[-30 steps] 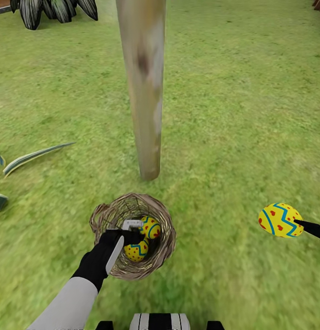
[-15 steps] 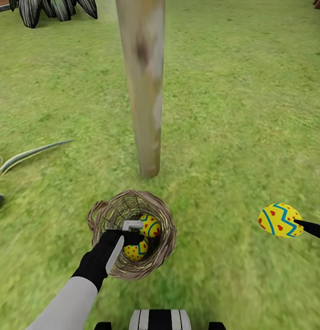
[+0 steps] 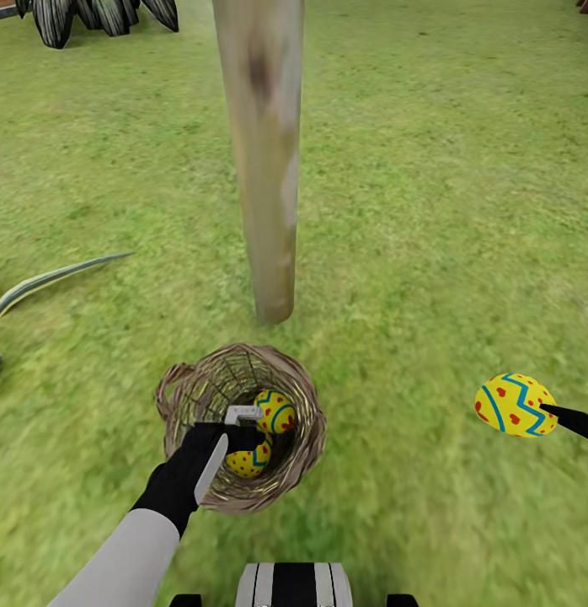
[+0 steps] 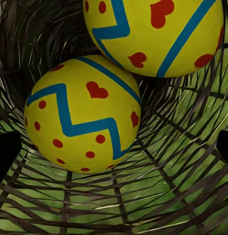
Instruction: Take the three Easter eggs out of the wicker basket on the lawn in the garden, then place them on the lawn next to a single tree (choose any tree) so that all three eggs are next to the same tree and none are left in the basket.
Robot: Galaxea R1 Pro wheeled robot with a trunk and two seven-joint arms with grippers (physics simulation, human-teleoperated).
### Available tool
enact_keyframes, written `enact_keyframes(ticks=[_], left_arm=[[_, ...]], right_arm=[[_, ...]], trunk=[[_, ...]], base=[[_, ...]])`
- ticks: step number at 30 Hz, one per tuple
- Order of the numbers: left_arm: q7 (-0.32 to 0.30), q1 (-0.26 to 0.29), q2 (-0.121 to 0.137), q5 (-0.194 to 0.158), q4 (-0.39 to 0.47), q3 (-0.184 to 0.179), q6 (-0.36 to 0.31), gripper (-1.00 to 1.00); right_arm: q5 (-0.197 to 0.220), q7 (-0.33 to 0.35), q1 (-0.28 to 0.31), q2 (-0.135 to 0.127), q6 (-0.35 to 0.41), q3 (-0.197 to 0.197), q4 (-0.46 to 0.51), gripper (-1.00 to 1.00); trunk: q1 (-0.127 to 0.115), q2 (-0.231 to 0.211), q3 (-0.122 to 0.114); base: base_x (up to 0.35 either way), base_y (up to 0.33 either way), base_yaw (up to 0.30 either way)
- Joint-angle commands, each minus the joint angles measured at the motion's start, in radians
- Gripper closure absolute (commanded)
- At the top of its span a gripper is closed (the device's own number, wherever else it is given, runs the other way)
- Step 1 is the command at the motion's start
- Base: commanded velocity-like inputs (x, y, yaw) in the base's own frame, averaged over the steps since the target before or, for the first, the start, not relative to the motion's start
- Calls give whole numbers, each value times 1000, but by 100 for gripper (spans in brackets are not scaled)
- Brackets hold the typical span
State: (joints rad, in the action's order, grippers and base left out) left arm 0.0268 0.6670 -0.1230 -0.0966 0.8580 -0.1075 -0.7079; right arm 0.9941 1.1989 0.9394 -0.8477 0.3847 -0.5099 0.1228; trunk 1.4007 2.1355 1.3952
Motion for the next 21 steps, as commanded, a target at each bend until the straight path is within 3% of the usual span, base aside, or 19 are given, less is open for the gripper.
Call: enact_keyframes(ticks=[1, 21], left_arm=[[4, 0, 0, -10, 1, 0, -4, -100], [4, 0, 2, -9, 1, 3, -3, -100]], right_arm=[[11, 2, 1, -1, 10, -7, 0, 100], [11, 2, 1, 1, 9, -7, 0, 100]], trunk=[[4, 8, 4], [80, 148, 66]], base=[[0, 0, 0], [0, 0, 0]])
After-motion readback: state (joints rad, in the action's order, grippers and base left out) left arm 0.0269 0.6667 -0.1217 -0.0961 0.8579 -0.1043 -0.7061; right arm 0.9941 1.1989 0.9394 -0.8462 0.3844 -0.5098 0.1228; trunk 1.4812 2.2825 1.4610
